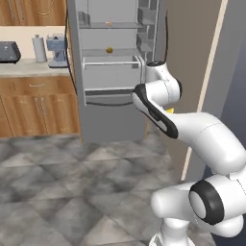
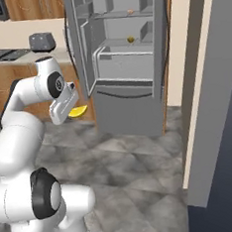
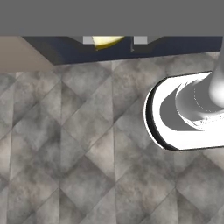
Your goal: Transport the fish and lemon wedge to the fridge. Place the fish on the rack containing meat and place the lemon wedge on the rack containing the vegetable, ensuring meats and vegetables are on different racks.
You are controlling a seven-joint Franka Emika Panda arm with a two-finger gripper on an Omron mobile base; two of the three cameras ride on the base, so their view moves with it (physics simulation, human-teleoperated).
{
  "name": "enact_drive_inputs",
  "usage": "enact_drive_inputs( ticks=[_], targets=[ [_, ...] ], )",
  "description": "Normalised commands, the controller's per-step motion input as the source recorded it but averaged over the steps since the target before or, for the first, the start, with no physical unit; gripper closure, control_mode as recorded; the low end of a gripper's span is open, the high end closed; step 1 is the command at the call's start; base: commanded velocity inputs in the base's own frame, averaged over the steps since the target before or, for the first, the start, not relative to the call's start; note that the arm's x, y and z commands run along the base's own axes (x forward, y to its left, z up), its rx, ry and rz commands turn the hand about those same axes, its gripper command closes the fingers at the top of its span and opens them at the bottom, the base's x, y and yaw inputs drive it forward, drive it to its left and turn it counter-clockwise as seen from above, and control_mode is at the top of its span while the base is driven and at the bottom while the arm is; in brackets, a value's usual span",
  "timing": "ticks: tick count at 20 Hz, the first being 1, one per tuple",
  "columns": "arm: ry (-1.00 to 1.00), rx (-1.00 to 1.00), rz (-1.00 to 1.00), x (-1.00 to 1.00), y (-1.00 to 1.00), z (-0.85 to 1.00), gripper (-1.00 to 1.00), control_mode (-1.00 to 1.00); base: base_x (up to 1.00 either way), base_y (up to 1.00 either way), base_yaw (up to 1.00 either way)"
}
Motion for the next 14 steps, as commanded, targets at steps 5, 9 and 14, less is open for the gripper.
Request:
enact_drive_inputs(
  ticks=[5,9,14],
  targets=[
    [0.0,0.0,0.0,0.0,0.0,0.0,1.0,1.0,1.0,0.11,0.0],
    [0.0,0.0,0.0,0.0,0.0,0.0,1.0,1.0,1.0,0.26,-0.01],
    [0.0,0.0,0.0,0.0,0.0,0.0,1.0,1.0,1.0,0.2,-0.02]
  ],
)
